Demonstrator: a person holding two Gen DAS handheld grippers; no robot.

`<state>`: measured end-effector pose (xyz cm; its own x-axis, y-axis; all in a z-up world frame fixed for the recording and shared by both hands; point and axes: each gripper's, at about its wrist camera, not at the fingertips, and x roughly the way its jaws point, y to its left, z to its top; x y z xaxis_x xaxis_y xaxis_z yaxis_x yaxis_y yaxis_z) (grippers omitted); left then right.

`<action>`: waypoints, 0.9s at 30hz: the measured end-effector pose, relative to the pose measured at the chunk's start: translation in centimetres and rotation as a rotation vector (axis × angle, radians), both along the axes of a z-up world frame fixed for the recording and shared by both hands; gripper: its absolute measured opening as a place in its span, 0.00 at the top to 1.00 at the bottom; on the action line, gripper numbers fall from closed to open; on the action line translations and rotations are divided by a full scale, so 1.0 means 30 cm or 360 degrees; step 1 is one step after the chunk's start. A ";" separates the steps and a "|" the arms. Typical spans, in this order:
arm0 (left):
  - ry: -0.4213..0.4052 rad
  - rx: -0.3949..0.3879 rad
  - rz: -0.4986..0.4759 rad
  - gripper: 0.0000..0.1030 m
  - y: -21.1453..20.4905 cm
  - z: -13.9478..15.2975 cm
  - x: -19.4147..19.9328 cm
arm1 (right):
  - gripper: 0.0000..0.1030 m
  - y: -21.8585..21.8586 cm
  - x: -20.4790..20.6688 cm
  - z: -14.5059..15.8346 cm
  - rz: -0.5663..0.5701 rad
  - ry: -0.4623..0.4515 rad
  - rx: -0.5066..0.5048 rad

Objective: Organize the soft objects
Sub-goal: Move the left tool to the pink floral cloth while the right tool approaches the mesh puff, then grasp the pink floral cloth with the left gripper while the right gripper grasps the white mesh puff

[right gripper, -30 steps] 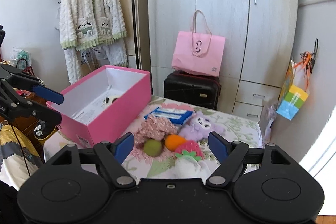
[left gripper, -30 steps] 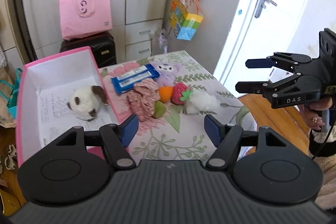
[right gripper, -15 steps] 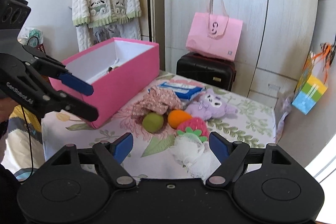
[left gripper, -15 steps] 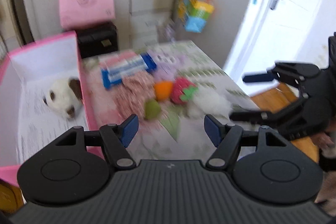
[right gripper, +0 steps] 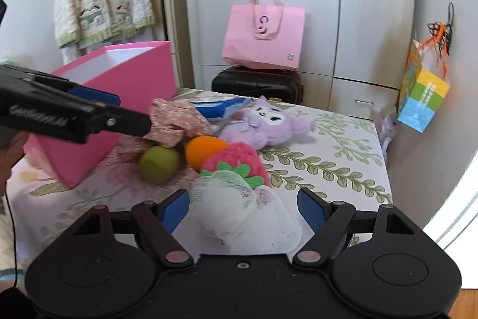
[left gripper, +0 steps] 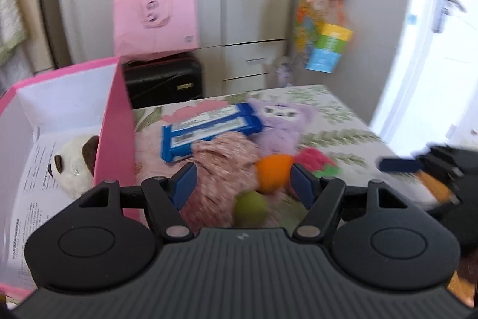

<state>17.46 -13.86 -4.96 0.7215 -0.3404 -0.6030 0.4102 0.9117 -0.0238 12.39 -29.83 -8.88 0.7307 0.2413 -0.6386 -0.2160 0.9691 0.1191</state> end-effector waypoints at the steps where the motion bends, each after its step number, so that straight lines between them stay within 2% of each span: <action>1: -0.0021 0.0046 0.0057 0.34 -0.016 -0.017 0.025 | 0.19 0.000 0.004 -0.015 -0.0012 -0.0007 0.0001; 3: -0.0016 0.0065 0.0086 0.34 -0.033 -0.047 0.071 | 0.19 0.005 0.009 -0.038 -0.0056 -0.0014 0.0002; 10: 0.0175 -0.0016 0.0172 0.34 -0.006 -0.133 0.164 | 0.19 -0.001 -0.006 -0.098 -0.0095 0.0030 0.0136; 12: 0.0205 -0.0062 0.0200 0.34 0.006 -0.142 0.165 | 0.25 -0.002 -0.014 -0.106 -0.0093 0.0034 0.0177; 15: 0.0225 -0.0100 0.0200 0.35 0.010 -0.150 0.172 | 0.46 0.010 -0.037 -0.114 -0.0114 0.0005 0.0180; 19: 0.0249 -0.0078 0.0194 0.49 0.006 -0.150 0.177 | 0.55 0.032 -0.061 -0.114 -0.0118 -0.0024 0.0130; 21: 0.0244 0.0015 0.0207 0.53 -0.011 -0.146 0.164 | 0.57 0.036 -0.073 -0.110 -0.0123 -0.0021 0.0120; 23: 0.0195 0.0033 0.0212 0.68 -0.017 -0.138 0.146 | 0.58 0.038 -0.086 -0.102 -0.0128 -0.0027 0.0116; 27: 0.0124 -0.0007 0.0234 0.74 -0.005 -0.113 0.117 | 0.58 0.046 -0.110 -0.079 -0.0147 -0.0078 0.0087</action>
